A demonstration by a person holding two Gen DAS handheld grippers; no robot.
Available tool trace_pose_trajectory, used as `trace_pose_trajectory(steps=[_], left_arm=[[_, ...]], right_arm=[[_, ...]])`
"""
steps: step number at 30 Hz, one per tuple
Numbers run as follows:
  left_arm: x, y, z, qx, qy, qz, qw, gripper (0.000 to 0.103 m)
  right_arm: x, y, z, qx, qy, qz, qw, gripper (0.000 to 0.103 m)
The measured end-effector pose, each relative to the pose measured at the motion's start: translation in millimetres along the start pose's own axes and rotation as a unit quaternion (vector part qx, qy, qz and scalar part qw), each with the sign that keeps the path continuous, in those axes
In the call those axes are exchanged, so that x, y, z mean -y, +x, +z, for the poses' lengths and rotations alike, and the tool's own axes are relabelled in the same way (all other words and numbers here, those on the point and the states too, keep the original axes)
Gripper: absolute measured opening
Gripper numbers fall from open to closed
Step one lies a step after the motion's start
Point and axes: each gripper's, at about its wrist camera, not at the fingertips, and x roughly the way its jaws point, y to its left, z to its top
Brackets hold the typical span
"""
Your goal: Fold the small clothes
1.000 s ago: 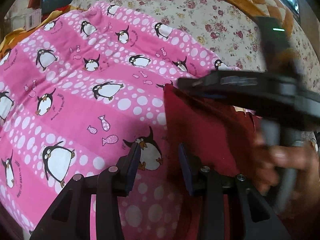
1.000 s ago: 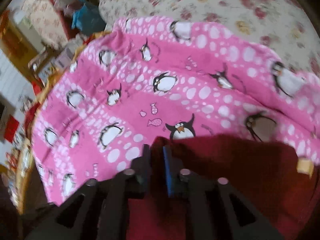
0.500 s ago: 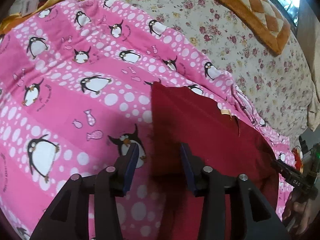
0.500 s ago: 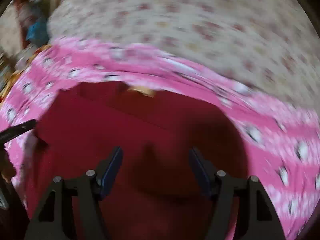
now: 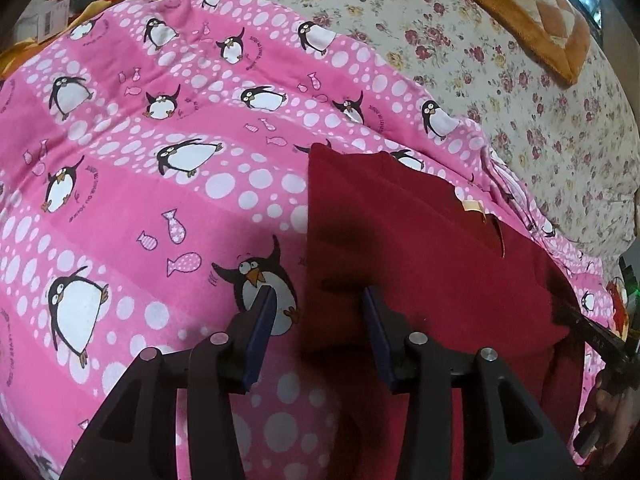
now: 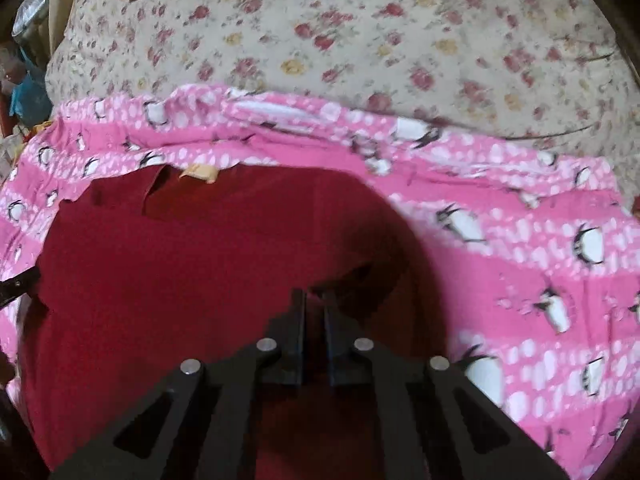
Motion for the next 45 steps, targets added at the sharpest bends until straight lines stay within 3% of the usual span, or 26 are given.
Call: trace_pose_trajectory(steps=[5,9,13,15,18,24,27,31,38,41,43,45], left_arm=[[9.4,-1.5,-3.0,0.013,0.026,0.024,0.9993,0.024],[12.7,-2.8,-4.3,0.018,0.033,0.033,0.9987,0.024],[15.1,-4.3,-5.2,0.021,0.037,0.038,0.9984,0.024],[16.9,-4.4,-5.7,0.023,0.040,0.041,0.9981,0.024],[19.2,-8.9,-7.2,0.032,0.044,0.037,0.9978,0.024],[27.6,-30.1,-10.2,0.067,0.060,-0.004,0.9959,0.024],[38.2,-37.3,-12.8,0.085,0.086,-0.012,0.9926,0.024],[48.4,-36.9,-19.3,0.076,0.109,-0.028,0.9908,0.024],[55.1,-37.9,-30.3,0.074,0.129,-0.028,0.9885,0.024],[54.2,-36.3,-30.4,0.073,0.128,-0.025,0.9887,0.024],[53.3,-35.7,-30.4,0.072,0.127,-0.025,0.9890,0.024],[51.7,-36.8,-30.7,0.073,0.125,-0.026,0.9891,0.024]], right_arm=[[11.9,4.6,-6.6,-0.015,0.028,0.005,0.999,0.011],[7.5,-20.3,-14.7,-0.013,0.039,0.029,0.999,0.046],[-15.6,-47.0,-31.1,0.002,0.004,0.046,0.999,0.053],[-23.7,-42.7,-39.3,-0.008,-0.013,0.044,0.999,0.064],[-25.7,-35.9,-47.4,-0.040,-0.013,0.040,0.998,0.064],[-4.5,-95.5,-67.6,0.006,0.026,0.072,0.997,0.064],[7.2,-118.6,-90.9,0.002,0.040,0.080,0.996,0.065],[11.6,-131.9,-123.3,-0.013,0.047,0.093,0.994,0.065],[-4.9,-137.9,-172.1,-0.049,0.050,0.160,0.985,0.064],[-15.2,-135.2,-184.8,-0.061,0.040,0.165,0.984,0.064],[-20.3,-126.4,-191.0,-0.074,0.040,0.171,0.982,0.063],[-23.6,-118.0,-194.0,-0.079,0.040,0.176,0.980,0.054]])
